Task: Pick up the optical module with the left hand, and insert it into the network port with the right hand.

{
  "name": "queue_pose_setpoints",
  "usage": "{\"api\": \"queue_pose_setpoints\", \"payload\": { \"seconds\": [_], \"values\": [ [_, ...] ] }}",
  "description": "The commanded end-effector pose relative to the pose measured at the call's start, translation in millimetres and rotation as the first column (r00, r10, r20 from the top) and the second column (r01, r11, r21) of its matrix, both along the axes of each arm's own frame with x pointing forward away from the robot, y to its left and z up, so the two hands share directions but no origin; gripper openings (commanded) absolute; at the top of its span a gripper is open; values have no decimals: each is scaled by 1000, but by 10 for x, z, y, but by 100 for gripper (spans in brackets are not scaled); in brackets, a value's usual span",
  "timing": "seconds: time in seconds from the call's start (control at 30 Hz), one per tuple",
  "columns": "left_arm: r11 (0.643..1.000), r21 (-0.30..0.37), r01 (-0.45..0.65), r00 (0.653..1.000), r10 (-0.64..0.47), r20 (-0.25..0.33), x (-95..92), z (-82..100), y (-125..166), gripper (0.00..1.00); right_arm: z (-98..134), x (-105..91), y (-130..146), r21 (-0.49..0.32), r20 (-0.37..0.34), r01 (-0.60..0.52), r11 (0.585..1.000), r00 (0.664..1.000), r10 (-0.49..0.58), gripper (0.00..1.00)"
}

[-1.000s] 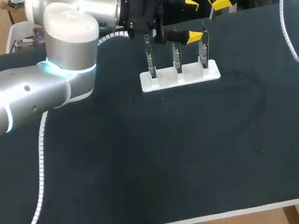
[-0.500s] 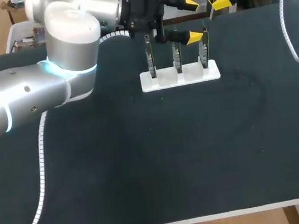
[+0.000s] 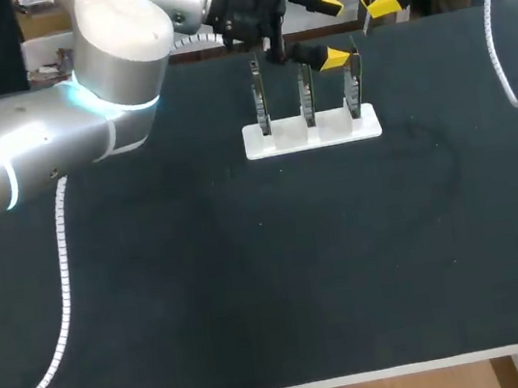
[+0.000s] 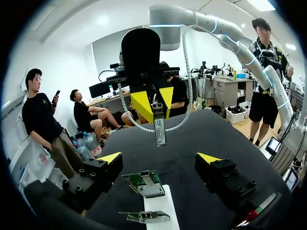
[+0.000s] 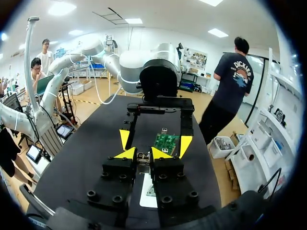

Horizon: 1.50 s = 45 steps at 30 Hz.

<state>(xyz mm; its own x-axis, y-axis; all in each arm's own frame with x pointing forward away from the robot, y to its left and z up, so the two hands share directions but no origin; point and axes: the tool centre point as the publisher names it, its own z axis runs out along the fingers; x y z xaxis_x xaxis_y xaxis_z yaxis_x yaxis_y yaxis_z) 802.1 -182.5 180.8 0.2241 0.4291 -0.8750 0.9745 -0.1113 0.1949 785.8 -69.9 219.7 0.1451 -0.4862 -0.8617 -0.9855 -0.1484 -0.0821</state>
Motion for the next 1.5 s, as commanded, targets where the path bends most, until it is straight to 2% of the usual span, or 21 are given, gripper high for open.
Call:
{"api": "queue_pose_setpoints", "payload": {
  "seconds": [0.03, 0.33, 1.5],
  "values": [
    [1000, 5, -2, 1000, 2, -1, 23, -6, 11, 100, -1, -2, 1, 1, 1, 0, 1000, 1000, 0, 0],
    [1000, -1, -13, 1000, 13, -22, 17, -71, 63, 100, -1, -2, 1, 1, 1, 0, 1000, 1000, 0, 0],
    [1000, -1, -13, 1000, 13, -22, 17, -71, 63, 100, -1, -2, 1, 1, 1, 0, 1000, 1000, 0, 0]
  ]
}}
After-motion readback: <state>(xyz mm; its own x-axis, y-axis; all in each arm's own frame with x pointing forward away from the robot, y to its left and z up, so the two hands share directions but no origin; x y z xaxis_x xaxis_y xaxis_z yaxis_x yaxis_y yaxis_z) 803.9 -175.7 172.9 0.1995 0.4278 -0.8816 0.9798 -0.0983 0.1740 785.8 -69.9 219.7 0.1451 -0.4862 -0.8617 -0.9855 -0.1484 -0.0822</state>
